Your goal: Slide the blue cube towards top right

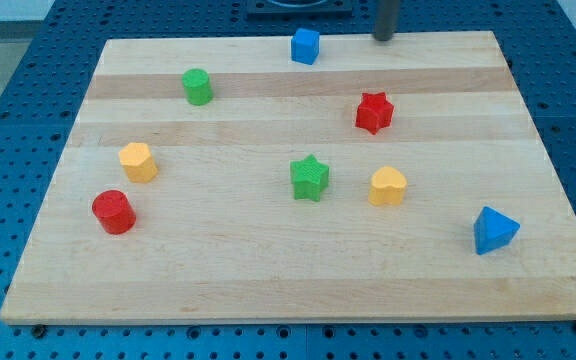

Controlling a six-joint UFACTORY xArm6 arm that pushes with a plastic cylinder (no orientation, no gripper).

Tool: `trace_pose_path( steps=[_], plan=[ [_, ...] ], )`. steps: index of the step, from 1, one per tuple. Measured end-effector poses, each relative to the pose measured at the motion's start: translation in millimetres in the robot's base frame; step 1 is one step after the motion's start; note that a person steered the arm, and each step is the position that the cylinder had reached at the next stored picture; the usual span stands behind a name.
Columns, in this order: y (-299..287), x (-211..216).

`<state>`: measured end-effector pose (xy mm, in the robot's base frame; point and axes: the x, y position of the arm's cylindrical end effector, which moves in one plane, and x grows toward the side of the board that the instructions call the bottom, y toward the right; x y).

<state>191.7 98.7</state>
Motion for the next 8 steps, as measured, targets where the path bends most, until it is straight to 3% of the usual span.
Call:
trace_pose_path(
  steps=[2,3,4,5,6,8],
  plan=[
    [-87,2],
    [-122,21],
    [-133,74],
    [-136,101],
    [-129,99],
    [-34,140]
  ],
)
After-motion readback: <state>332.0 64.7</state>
